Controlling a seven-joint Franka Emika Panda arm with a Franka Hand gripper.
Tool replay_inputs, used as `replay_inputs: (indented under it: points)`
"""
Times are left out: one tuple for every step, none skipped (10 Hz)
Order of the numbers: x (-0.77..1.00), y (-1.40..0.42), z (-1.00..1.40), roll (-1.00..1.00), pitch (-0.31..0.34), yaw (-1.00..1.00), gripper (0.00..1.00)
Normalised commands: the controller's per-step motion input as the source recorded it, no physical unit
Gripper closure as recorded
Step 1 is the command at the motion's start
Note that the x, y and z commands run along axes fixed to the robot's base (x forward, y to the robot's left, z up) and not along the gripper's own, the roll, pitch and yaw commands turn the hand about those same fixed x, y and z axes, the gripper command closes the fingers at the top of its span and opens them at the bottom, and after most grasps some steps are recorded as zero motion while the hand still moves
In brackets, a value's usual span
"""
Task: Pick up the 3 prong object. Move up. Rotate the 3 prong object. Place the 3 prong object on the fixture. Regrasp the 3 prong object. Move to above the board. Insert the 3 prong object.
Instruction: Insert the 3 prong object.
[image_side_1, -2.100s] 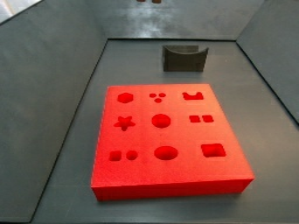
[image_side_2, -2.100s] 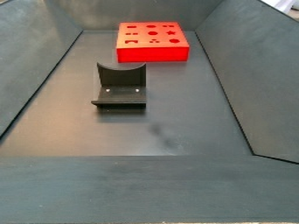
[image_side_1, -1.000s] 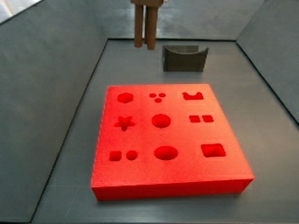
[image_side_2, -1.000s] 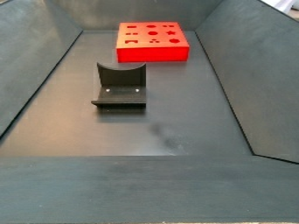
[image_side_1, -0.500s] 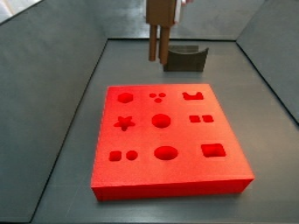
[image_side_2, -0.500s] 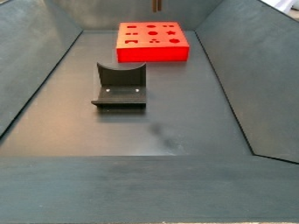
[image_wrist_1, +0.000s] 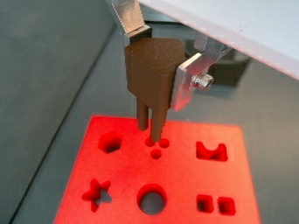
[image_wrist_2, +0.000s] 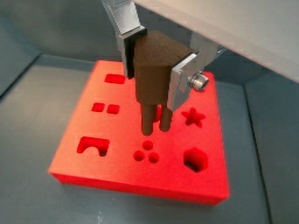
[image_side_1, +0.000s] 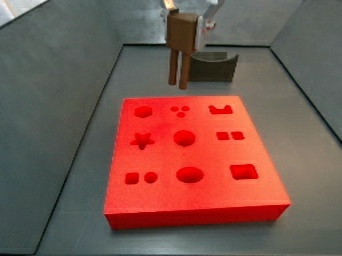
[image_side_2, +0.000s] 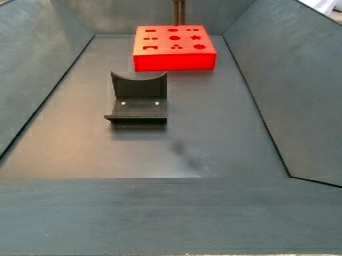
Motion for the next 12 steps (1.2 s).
replay_inputs:
  points:
    - [0.18,0.03,0.00,-0.04,-0.003,-0.18,1.00]
    - [0.00,0.00,0.00,0.00,0.000,-0.01,1.00]
    - [0.00,0.00,-0.09,0.00,0.000,-0.24,1.00]
    - [0.00,0.00,-0.15,0.00,0.000,-0.37,1.00]
    - [0.00,0.00,-0.14,0.00,0.000,-0.40,1.00]
    - [0.00,0.00,-0.15,0.00,0.000,-0.45,1.00]
    - [0.04,0.00,-0.19,0.00,0.000,-0.43,1.00]
    - [0.17,0.00,-0.20,0.00,0.000,-0.40,1.00]
    - [0.17,0.00,-0.26,0.01,0.000,-0.37,1.00]
    - [0.13,0.00,-0.27,0.03,0.000,-0.34,1.00]
    - [0.00,0.02,-0.25,0.03,0.000,-0.25,1.00]
    - [0.00,0.05,-0.19,0.01,0.000,-0.16,1.00]
